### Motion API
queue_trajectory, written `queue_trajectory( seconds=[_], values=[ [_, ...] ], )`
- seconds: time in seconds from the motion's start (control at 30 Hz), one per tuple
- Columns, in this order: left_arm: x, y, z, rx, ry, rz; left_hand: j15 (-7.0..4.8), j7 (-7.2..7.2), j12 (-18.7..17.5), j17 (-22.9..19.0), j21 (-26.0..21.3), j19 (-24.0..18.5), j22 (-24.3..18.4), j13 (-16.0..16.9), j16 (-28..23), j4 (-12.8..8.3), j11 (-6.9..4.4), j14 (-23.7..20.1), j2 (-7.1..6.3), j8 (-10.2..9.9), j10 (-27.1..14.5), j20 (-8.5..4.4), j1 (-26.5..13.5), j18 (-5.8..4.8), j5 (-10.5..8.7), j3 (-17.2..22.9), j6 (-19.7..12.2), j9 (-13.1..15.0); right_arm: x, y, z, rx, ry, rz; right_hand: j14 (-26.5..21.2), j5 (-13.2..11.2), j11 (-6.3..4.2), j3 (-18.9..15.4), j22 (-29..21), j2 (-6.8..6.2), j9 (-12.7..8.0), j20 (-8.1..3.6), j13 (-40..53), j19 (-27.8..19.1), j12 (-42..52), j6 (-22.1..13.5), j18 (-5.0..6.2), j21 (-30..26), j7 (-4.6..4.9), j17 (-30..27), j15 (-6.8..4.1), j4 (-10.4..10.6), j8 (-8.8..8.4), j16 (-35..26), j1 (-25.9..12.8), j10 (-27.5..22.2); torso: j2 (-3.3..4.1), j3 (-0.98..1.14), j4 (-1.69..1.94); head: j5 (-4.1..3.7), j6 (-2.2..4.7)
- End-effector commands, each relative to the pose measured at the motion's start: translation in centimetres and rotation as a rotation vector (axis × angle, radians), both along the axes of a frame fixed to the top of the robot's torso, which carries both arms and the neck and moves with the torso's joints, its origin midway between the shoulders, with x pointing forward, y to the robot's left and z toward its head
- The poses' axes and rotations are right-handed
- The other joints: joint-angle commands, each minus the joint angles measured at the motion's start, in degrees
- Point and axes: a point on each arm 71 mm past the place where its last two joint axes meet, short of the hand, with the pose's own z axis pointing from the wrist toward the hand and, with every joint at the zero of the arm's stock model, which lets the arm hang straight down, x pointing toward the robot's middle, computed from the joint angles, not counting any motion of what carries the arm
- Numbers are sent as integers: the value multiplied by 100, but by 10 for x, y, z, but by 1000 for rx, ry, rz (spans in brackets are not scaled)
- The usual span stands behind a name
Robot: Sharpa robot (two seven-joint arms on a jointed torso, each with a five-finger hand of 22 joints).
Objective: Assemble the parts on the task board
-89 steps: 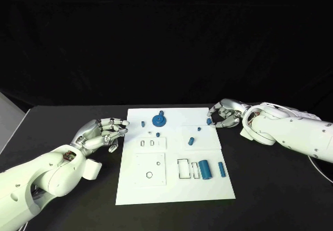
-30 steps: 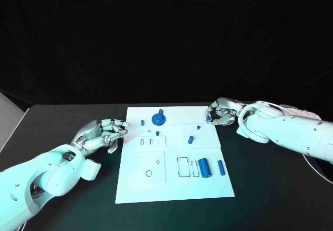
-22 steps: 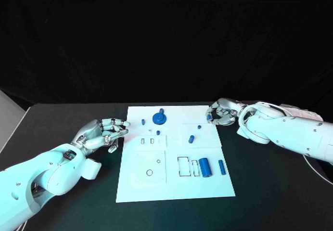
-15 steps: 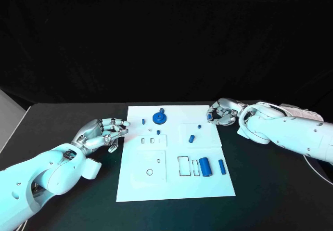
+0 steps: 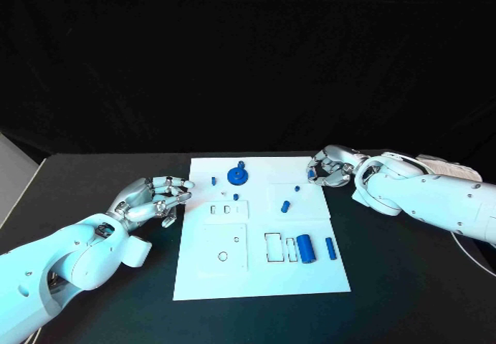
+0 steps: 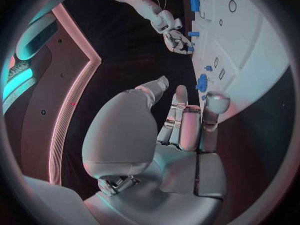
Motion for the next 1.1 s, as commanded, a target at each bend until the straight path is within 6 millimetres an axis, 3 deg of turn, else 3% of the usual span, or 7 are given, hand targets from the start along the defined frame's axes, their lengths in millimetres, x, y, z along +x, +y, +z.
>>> queue_trajectory(
  seconds=[0.03,0.37,0.47,0.7,0.83,1.1],
  values=[
    [-1,-2,0,-2,-1,-23,8,-4,14,138,35,36,6,1,21,7,0,30,4,32,-20,3,-35,-80,-3,35,-54,1,-1,2,2,3,-43,3,499,-31,-43,36,1492,62,9,-48,1473,606,24,27,-76,13,8,1032,-28,-10,34,28,-9,569,-2,-4,2,14,14],
    [-1,-1,-1,2,5,-22,10,-2,15,131,39,32,4,-2,18,13,1,24,12,33,-30,5,-42,-79,-3,46,-57,0,-1,16,15,19,-60,6,500,-27,-40,60,1491,66,8,-55,1471,606,22,-17,-76,13,19,1036,-31,-31,26,29,-5,567,-20,-11,-11,47,31],
    [0,0,-2,3,8,-21,10,-2,15,131,39,32,4,-2,18,13,1,24,12,33,-30,5,-42,-79,-3,46,-57,0,-1,26,24,25,-61,14,499,-21,-37,70,1488,66,8,-57,1474,605,25,-31,-75,10,23,1033,-30,-43,25,27,0,570,-48,-24,-22,48,37],
    [2,-1,-4,7,13,-21,10,-2,15,131,39,32,4,-2,18,13,1,24,12,33,-30,5,-42,-79,-3,46,-57,0,-2,76,32,52,-23,40,497,-19,-29,76,1475,53,7,-57,1470,601,21,-56,-72,-2,37,1020,-25,-52,20,21,-12,566,-116,-40,-66,125,19],
    [2,-3,-4,9,14,-24,11,-1,15,127,44,33,10,-4,17,14,2,22,12,35,-34,6,-42,-80,-3,50,-56,0,-6,106,31,59,-3,48,489,44,-20,132,1449,79,12,-48,1436,592,-20,-78,-65,-25,51,989,-5,-92,28,5,6,528,-134,-44,-71,157,3],
    [2,-6,-4,13,12,-27,11,-1,15,127,44,33,10,-4,17,14,2,22,12,35,-34,6,-42,-80,-3,50,-56,0,-22,158,22,63,51,37,483,20,-17,143,1418,78,22,-33,1427,581,-30,-70,-57,-54,58,961,20,-98,48,-9,-29,519,-165,-79,-61,189,-13]
  ],
)
